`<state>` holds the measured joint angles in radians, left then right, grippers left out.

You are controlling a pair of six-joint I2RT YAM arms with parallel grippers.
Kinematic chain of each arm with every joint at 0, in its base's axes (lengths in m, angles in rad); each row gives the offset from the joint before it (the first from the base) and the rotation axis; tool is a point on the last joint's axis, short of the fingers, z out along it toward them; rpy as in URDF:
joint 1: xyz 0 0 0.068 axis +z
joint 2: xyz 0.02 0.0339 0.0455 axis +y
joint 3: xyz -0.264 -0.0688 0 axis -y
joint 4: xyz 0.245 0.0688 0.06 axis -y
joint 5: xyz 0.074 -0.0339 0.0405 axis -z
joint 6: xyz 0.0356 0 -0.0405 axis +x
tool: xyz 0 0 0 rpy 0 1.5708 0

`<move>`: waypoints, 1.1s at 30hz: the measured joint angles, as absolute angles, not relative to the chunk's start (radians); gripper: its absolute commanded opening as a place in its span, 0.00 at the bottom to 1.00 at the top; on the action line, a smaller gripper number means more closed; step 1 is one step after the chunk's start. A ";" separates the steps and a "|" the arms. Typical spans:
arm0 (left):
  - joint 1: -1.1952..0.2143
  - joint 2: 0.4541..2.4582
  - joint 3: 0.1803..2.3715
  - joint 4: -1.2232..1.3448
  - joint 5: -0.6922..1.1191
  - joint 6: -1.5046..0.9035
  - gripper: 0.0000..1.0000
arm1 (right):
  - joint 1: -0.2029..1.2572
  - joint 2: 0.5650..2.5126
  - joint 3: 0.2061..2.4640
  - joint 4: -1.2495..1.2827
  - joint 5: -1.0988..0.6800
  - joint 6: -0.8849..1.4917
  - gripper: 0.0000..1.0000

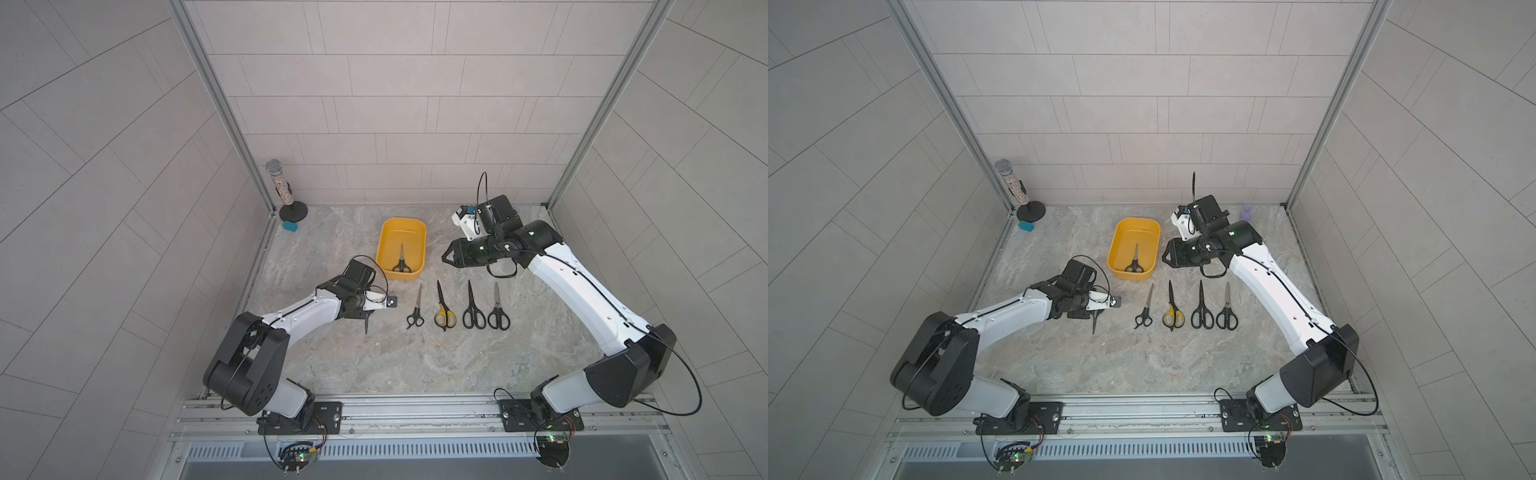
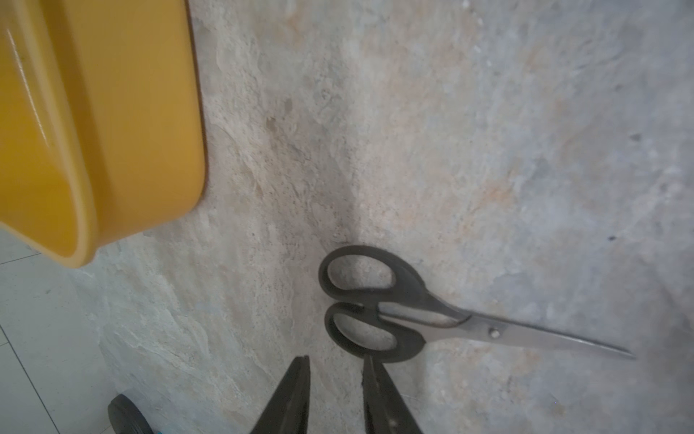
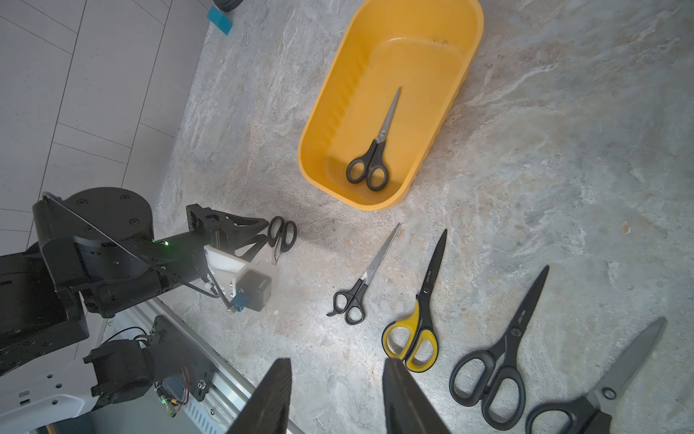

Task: Take the scissors out of the storage box
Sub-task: Adjust the scissors at the center of the board.

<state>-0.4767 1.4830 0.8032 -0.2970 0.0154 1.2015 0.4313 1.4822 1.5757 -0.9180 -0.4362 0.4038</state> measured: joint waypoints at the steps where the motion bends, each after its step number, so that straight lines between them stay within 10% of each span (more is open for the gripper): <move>1: -0.480 1.485 0.810 -0.303 0.016 1.198 0.30 | 0.431 1.482 1.576 -0.917 -0.436 0.404 0.45; 33: -0.504 1.532 0.748 -0.340 -0.003 1.107 0.30 | 0.431 1.488 1.576 -0.916 -0.433 0.404 0.45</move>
<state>-0.5041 1.5318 0.7479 -0.3401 -0.0029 1.1069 0.4309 1.4876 1.5761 -0.9165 -0.4332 0.4038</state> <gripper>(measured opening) 0.304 0.451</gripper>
